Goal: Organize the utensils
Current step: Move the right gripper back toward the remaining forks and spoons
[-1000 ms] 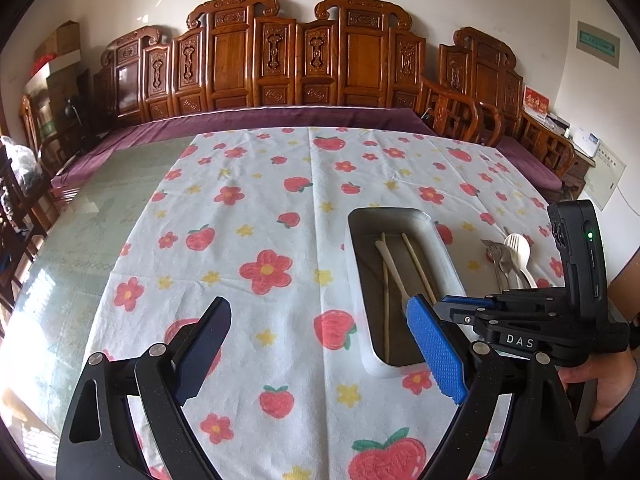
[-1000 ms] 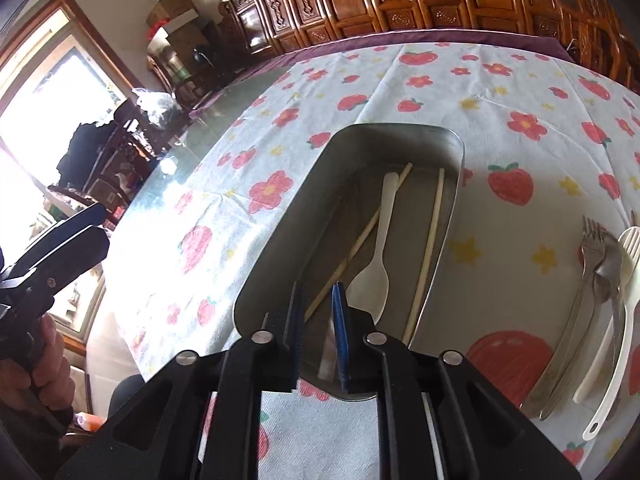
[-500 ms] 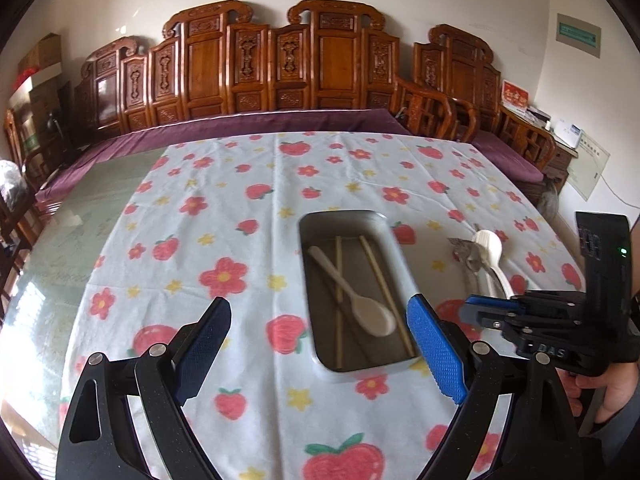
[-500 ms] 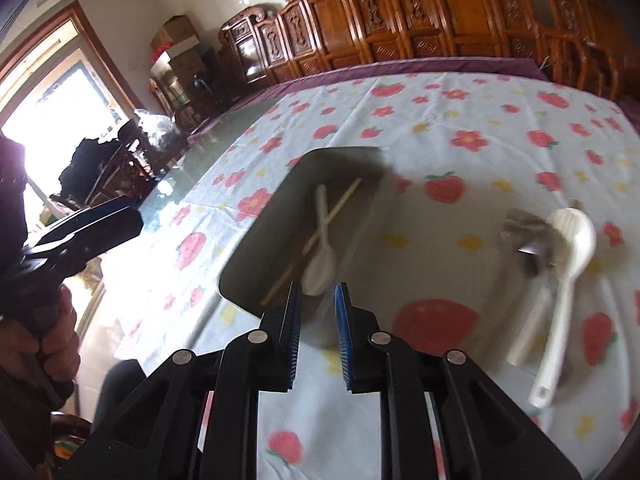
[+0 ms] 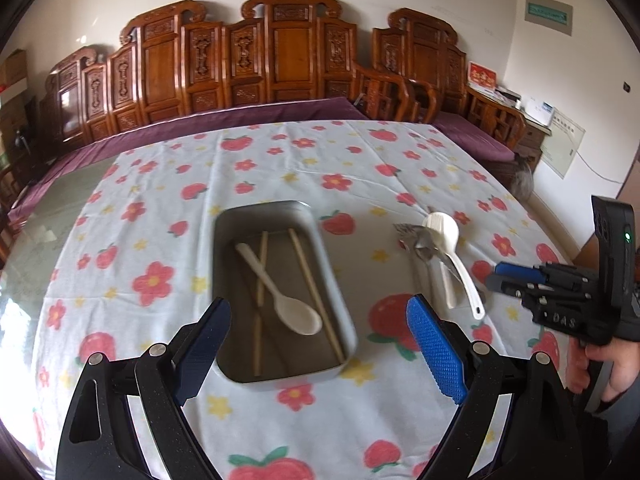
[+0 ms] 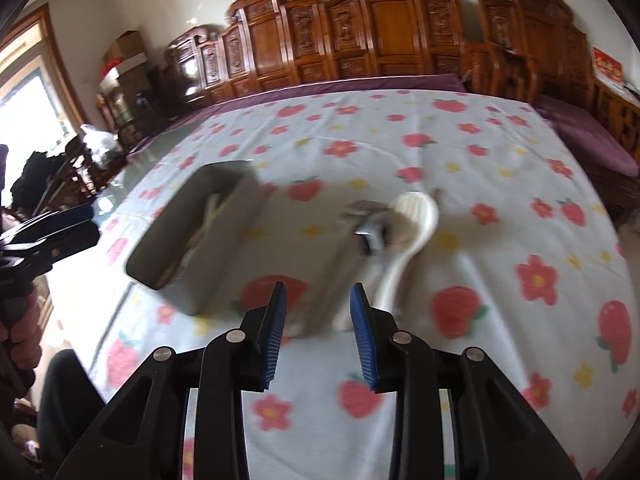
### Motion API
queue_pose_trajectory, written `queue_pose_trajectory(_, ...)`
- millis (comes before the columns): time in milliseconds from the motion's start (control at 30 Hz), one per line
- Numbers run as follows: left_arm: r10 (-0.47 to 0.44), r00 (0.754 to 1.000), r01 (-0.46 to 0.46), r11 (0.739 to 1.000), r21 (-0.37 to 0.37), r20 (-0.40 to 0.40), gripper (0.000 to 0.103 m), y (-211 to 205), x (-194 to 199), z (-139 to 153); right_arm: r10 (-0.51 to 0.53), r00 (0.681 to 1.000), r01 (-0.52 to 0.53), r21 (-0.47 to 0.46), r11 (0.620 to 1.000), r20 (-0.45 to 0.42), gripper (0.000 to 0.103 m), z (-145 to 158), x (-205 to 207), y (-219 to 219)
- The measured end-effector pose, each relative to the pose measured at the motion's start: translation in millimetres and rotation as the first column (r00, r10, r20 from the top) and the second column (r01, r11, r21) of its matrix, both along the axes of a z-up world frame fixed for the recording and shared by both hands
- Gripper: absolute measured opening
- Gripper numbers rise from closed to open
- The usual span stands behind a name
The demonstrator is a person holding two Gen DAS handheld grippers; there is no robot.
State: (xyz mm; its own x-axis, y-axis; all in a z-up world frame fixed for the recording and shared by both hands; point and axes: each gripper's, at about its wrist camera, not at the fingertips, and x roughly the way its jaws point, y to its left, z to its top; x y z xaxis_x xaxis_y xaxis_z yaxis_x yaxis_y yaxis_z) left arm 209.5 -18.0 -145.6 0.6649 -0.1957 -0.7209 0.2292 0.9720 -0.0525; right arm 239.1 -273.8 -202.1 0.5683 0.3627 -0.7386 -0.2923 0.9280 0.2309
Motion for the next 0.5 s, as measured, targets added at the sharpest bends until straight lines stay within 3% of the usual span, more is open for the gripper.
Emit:
queue_pose_trajectory(200, -0.044, 0.999, 0.044, 0.999, -0.003, -0.027, 0.086, -28, 7, -17, -0.063, 0.998, 0.062, -0.031, 0.998, -0.015, 0.035, -21, 18, -34)
queue_pose_trajectory(500, -0.074, 0.996, 0.074, 0.997, -0.01, -0.055, 0.086, -50, 14, -35, -0.052, 0.997, 0.051, -0.022, 0.998, -0.059, 0.035, -46, 53, -26)
